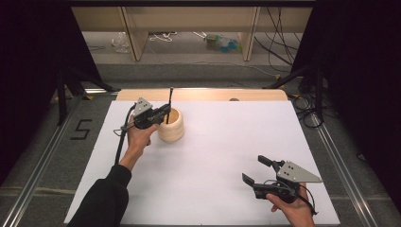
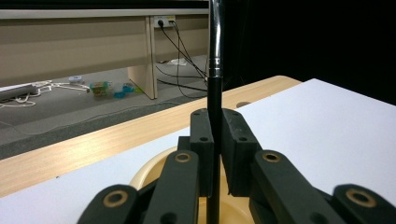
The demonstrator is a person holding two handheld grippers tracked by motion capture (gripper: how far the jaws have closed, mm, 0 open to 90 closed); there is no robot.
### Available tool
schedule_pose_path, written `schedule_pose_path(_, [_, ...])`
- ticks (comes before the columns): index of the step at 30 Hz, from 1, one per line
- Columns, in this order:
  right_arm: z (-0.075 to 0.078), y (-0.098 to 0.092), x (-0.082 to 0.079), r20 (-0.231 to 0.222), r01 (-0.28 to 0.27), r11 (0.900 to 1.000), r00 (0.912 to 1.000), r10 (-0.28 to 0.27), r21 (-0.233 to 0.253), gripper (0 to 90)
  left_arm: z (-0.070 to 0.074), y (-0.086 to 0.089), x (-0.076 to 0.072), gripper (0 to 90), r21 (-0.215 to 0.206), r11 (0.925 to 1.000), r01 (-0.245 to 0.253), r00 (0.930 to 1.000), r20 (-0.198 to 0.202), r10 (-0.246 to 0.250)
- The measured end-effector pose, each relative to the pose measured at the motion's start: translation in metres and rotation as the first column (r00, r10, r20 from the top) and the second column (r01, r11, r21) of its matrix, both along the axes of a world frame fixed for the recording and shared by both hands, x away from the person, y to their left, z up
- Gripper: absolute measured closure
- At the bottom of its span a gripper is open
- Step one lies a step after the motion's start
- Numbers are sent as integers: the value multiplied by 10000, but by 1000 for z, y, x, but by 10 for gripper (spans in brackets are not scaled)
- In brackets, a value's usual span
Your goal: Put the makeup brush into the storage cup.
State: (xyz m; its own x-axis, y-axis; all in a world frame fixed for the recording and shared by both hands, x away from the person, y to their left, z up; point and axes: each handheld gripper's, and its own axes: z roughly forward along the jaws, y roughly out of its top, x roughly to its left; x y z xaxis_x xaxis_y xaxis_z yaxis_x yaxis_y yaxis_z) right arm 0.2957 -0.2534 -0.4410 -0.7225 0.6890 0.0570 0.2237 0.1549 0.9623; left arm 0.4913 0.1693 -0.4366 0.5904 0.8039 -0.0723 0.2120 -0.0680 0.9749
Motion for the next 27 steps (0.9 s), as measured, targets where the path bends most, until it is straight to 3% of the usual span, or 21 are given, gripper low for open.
schedule_pose_path(10, [0,0,0,19,-12,10000,10000,12,71,174,-2,0,0,832,37,10000,-24,10000,-93,25])
schedule_pose_path(12, [1,-2,-1,-145,61,9996,9999,-65,-273,173,-3,0,0,832,51,10000,-37,9999,-98,38])
schedule_pose_path(15, [0,0,0,9,40,10000,10000,-40,-4,174,-3,0,-1,832,66,10000,-65,9999,-95,65])
schedule_pose_path(16, [1,-1,-1,-83,66,9998,9999,-68,-187,174,-3,0,-1,832,72,9999,-71,9999,-101,71])
schedule_pose_path(20, [1,-1,-1,-80,69,9998,9999,-70,-185,174,-4,0,-1,831,84,9999,-99,9999,-122,100])
schedule_pose_path(27, [0,0,0,38,-22,10000,10000,21,61,174,-7,1,-1,831,223,9997,-110,9998,-182,115])
